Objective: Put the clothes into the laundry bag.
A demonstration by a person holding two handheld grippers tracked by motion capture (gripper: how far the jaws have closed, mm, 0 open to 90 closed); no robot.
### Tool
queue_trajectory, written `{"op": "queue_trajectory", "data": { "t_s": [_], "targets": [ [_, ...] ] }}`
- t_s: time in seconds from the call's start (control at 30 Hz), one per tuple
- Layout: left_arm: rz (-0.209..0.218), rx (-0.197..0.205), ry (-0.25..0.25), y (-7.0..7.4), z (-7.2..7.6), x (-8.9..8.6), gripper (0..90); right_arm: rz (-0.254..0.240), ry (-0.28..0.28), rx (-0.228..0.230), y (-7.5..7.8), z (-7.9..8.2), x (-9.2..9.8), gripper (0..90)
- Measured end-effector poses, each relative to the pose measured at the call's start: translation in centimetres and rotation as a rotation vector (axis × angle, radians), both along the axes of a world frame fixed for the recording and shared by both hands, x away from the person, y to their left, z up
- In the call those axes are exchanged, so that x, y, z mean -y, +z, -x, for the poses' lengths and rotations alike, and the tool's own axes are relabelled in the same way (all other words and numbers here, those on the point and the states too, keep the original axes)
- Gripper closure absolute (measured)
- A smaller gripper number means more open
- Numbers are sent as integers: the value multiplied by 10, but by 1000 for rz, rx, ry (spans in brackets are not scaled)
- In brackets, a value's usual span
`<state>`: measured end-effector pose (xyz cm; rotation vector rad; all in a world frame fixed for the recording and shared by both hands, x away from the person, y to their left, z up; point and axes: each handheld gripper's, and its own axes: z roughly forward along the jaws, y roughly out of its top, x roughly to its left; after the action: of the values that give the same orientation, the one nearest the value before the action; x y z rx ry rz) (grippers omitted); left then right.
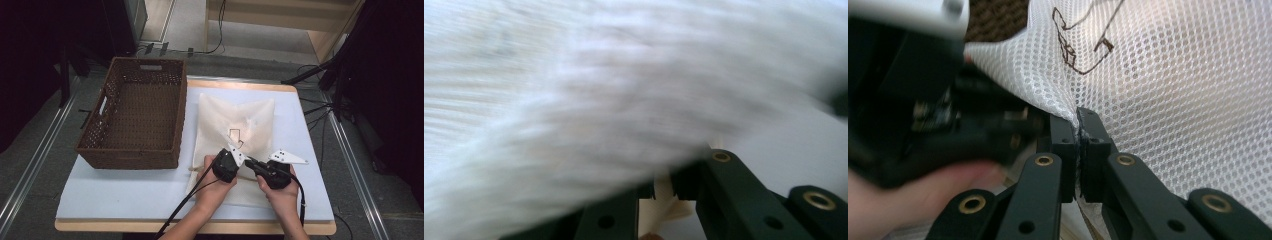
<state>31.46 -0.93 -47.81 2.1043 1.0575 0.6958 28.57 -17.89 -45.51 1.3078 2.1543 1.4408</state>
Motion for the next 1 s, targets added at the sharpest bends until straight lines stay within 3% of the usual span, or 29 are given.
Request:
{"op": "queue_trajectory", "data": {
  "t_s": [0.07, 0.2, 0.3, 0.43, 0.47, 0.57, 0.63, 0.67, 0.7, 0.77, 0.83, 0.93, 1.0],
  "targets": [
    [41, -27, 13, 2, -2, -2, 802, 7, -4, -28, -4, -2, -1, 879],
    [99, -58, -85, 9, 15, -10, 685, 2, -13, -44, -9, -3, 1, 878],
    [129, -86, -110, 10, 29, -19, 675, -19, -17, -42, -9, -5, 3, 878],
    [112, -141, -145, 4, 32, -15, 718, -15, -20, -39, -10, -5, 2, 878],
    [90, -150, -144, 2, 29, -12, 740, -13, -19, -40, -10, -5, 1, 877],
    [57, -136, -109, 2, 17, -3, 825, -10, -20, -36, -10, -4, 0, 877],
    [-25, -81, -83, 1, 8, 1, 900, -2, -19, -35, -10, -4, 0, 877],
    [-54, -58, -45, 1, 3, 1, 900, 1, -21, -35, -11, -4, 0, 877],
    [-56, -57, -16, 1, 0, 0, 900, 6, -25, -33, -11, -4, 0, 878],
    [-23, -89, 10, 4, -2, -4, 900, 16, -31, -27, -12, -3, 1, 877],
    [24, -103, -44, 10, 10, -10, 773, 11, -31, -30, -12, -3, 2, 877],
    [66, -50, -109, 23, 38, -30, 680, -12, -18, -12, -10, -2, 4, 875],
    [109, -28, -103, 33, 53, -53, 630, -18, -14, -3, -8, -1, 5, 873]
  ]
}}
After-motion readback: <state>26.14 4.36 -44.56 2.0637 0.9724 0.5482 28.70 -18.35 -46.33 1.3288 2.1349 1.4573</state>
